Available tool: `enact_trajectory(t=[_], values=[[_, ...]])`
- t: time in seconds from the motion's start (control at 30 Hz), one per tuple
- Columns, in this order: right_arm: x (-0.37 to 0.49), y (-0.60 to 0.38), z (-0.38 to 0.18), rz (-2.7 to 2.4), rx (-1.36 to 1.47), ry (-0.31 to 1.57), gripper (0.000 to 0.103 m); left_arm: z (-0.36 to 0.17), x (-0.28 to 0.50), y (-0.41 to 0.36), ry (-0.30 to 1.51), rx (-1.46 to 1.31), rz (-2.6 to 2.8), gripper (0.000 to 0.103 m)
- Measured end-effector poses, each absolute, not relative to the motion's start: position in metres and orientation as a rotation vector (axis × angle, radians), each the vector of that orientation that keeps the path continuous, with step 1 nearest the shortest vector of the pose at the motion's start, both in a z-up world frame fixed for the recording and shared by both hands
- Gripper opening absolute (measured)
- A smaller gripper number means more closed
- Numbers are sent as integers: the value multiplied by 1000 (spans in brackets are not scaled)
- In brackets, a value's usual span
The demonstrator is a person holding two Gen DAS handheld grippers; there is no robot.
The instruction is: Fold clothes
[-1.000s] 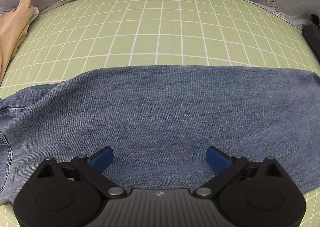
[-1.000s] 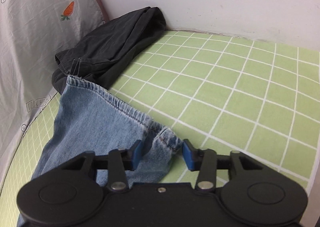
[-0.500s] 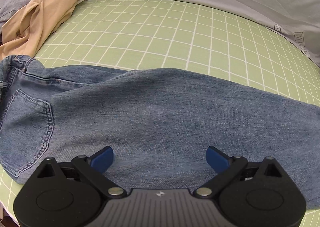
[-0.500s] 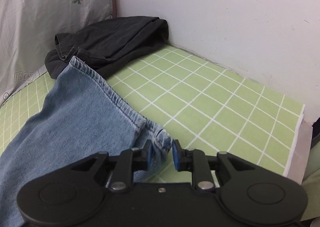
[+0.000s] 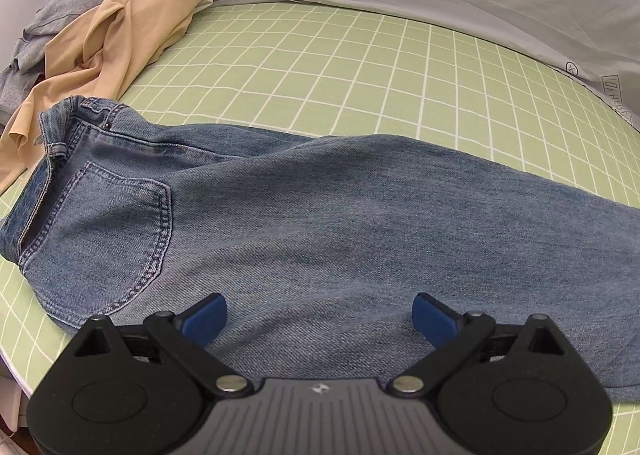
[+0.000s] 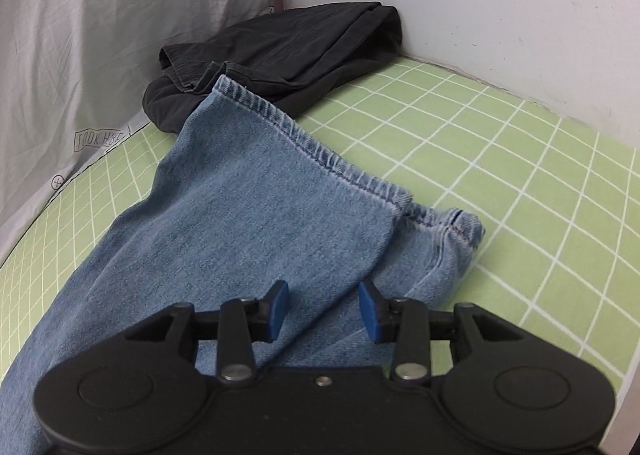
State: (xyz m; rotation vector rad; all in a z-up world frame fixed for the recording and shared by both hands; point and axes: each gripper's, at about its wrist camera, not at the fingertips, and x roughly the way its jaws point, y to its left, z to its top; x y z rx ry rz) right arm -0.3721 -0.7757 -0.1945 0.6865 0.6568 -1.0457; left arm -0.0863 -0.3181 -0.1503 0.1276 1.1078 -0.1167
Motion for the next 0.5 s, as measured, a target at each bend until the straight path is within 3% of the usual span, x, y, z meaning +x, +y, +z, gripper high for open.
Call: enact_trajectory(t=[0.13,0.27,0.5], values=[[-364,-782,-198,-1074,649,642,37,-147,-90,-314,1101,113,-112,98],[-371,-789,-190,-1024,666,589,3,-141,-92,-310,1083,108,-103,98],[-417,-744,-99,-1020,529,325,3,-135,-93,-283,1074,65,-30,98]])
